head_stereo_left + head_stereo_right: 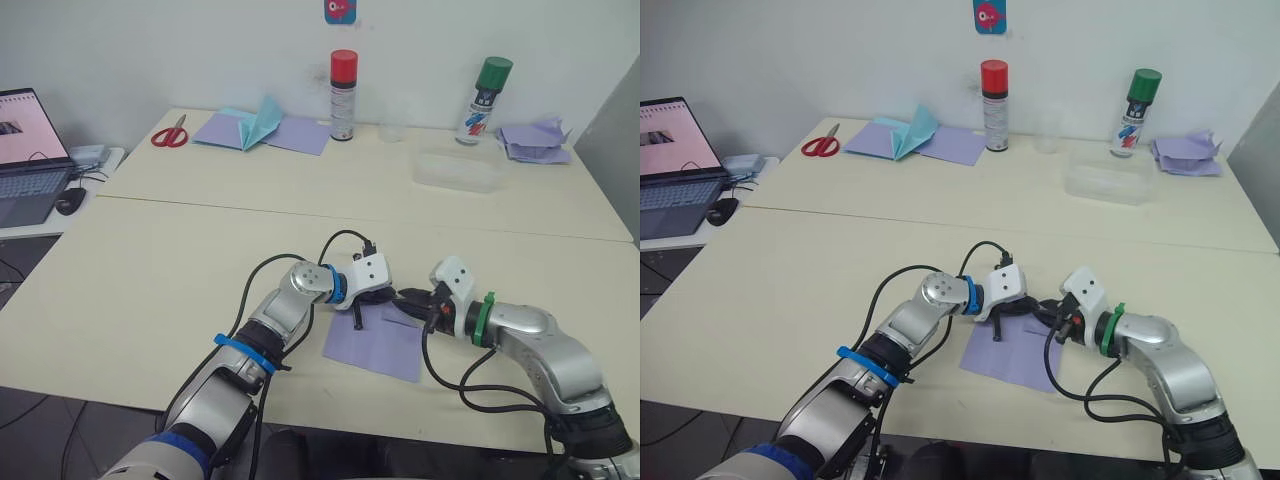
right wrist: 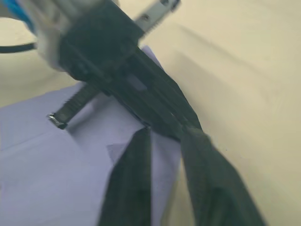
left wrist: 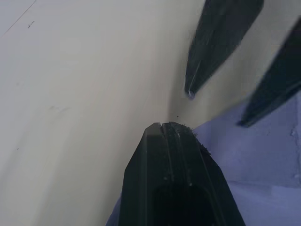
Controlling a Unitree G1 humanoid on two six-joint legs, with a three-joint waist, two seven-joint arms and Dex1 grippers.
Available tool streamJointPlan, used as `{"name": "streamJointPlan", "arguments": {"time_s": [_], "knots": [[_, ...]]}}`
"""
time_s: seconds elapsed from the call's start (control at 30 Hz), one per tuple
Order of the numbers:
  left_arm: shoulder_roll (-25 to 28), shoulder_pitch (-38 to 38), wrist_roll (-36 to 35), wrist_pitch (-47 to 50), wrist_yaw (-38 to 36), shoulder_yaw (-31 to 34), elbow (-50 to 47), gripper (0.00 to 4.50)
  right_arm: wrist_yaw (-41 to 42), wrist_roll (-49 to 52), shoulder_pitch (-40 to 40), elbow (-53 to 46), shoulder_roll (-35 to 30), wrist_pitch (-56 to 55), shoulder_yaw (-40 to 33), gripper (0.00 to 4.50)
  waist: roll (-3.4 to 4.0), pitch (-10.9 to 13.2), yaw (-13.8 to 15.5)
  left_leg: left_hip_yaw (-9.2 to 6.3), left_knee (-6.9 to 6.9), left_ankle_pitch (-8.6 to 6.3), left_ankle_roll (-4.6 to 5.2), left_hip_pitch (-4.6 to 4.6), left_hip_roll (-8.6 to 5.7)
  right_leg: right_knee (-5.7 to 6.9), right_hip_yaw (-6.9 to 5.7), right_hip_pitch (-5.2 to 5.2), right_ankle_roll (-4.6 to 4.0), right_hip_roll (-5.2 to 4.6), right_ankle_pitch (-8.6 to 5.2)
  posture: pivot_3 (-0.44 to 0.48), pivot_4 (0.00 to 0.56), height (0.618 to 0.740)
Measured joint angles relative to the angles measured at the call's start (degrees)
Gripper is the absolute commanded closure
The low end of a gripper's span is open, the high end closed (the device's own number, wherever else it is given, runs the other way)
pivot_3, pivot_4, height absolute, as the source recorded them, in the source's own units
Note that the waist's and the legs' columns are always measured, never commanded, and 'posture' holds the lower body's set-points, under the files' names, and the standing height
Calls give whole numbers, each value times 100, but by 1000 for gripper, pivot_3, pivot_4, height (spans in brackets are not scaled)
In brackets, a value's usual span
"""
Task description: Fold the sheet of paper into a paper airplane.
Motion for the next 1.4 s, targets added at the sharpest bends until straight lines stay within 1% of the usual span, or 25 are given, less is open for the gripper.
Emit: {"name": "streamJointPlan", "arguments": {"time_s": [0.17, 0.27, 0.37, 0.53, 0.67, 0.77, 0.87, 0.97, 1.03, 1.17, 1.23, 1.4], "knots": [[4, -4, 32, -22, 8, 0, 11, 4500, -159, -402, 17, 155, -134, -175, 353, 4463, 1, -2, -5, 1, 1, -8, 14, 2, -1, 0, 1, 3, 1, 1, 0, 0, 150, 740], [-4, -7, 43, -34, 8, -6, 29, 4500, -217, -453, 111, -13, -215, -130, 424, 4463, 1, -4, -4, -3, 1, -8, 14, 2, -1, 1, -1, 4, 1, 2, -1, 0, 150, 740], [-23, -10, 48, -36, 5, -11, 47, 4500, -192, -446, 306, -285, -433, -68, 429, 4463, 0, -7, 2, -3, 1, -8, 13, 2, -2, -2, 0, 7, 2, 1, -1, 0, 150, 740], [-56, -18, 87, -37, 6, -12, 64, 4500, -101, -268, 771, -618, -723, 25, 197, 4463, -6, -13, 8, -7, 1, -9, 15, 2, -5, -3, 0, 14, 5, 1, -3, 0, 150, 740], [-66, -17, 104, -36, 0, -13, 62, 4500, 132, -15, 1154, -898, -1117, 71, -112, 4463, -9, -15, 16, -11, 1, -10, 17, 2, -8, -5, 2, 17, 8, 2, -5, 0, 150, 740], [-43, -25, 107, -36, 0, -7, 64, 4500, 163, 151, 1115, -882, -948, 78, -235, 4463, -9, -15, 6, -16, 1, -10, 18, 2, -8, -2, 3, 16, 8, 6, -5, 0, 150, 740], [-41, -55, 111, -36, -8, -5, 97, 4500, 72, 500, 691, -888, -457, 45, -467, 4463, -6, -15, -2, -32, 2, -11, 19, 1, -11, 0, 1, 17, 9, 12, -5, 0, 150, 740], [-95, -66, 110, -42, -18, -10, 170, 4500, -31, 514, 364, -877, -370, -34, -488, 4463, -7, -15, 17, -44, 2, -11, 19, -6, -17, -1, 1, 17, 8, 12, -5, 0, 150, 740], [-103, -79, 110, -46, -51, -12, 178, 4500, -111, 433, 283, -838, -322, -40, -338, 4463, -7, -15, 26, -44, 1, -10, 18, -8, -16, -2, 2, 17, 9, 12, -5, 0, 150, 740], [-107, -99, 110, -51, -67, -11, 197, 4500, -204, 28, 272, -575, -360, 2, 360, 4463, -6, -14, 32, -44, 1, -9, 17, -12, -16, -2, 3, 14, 10, 12, -6, 0, 150, 740], [-111, -119, 110, -51, -58, -11, 207, 4500, -204, -159, 279, -457, -495, 19, 653, 4463, -6, -14, 31, -43, 2, -10, 18, -11, -17, -2, 4, 14, 10, 12, -6, 0, 150, 740], [-130, -129, 80, 19, -57, 55, 167, 4500, -247, -258, 270, -446, -495, 31, 710, 4463, -6, -15, 25, -49, 3, -10, 19, -8, -16, -1, 3, 17, 11, 15, -6, 0, 150, 740]]}}
